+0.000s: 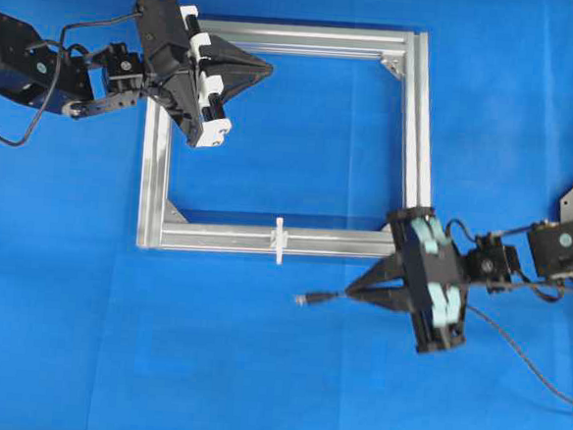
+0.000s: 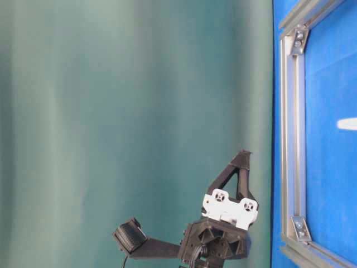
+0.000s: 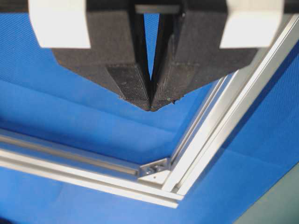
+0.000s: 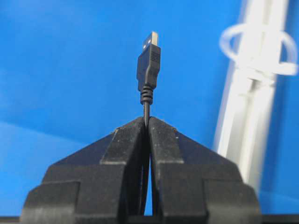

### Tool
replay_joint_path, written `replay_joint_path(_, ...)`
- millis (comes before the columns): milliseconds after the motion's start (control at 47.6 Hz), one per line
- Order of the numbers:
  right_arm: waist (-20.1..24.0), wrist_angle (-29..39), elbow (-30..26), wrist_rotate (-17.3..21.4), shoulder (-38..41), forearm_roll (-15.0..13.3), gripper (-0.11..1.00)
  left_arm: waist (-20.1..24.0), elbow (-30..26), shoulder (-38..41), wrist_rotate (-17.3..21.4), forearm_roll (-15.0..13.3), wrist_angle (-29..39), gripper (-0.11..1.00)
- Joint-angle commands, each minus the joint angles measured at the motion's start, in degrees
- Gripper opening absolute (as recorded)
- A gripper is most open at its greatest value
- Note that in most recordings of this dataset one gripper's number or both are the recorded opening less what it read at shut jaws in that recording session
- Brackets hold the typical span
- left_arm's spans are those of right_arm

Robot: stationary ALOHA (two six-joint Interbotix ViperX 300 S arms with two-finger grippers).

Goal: Insert the wire through the string loop located in the center.
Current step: 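Push the USB plug leftward through the white zip-tie loop with the right gripper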

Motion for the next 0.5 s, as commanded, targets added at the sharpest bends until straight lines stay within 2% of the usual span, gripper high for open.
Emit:
replay_joint_path(0, -2.1, -1.2, 0.0, 0.0, -1.0, 0.4, -0.03, 0.2, -1.1, -1.6, 0.0, 0.1, -0.4, 0.0)
replay_joint_path(231, -6.5, -2.1, 0.8, 0.0, -0.8, 0.4, -0.03, 0.2, -1.1, -1.6, 0.0, 0.2, -0.4, 0.0)
replay_joint_path(483, -7.4, -3.6, 0.8, 0.0, 0.3, 0.4, -0.03, 0.2, -1.1, -1.6, 0.0, 0.2, -0.4, 0.0)
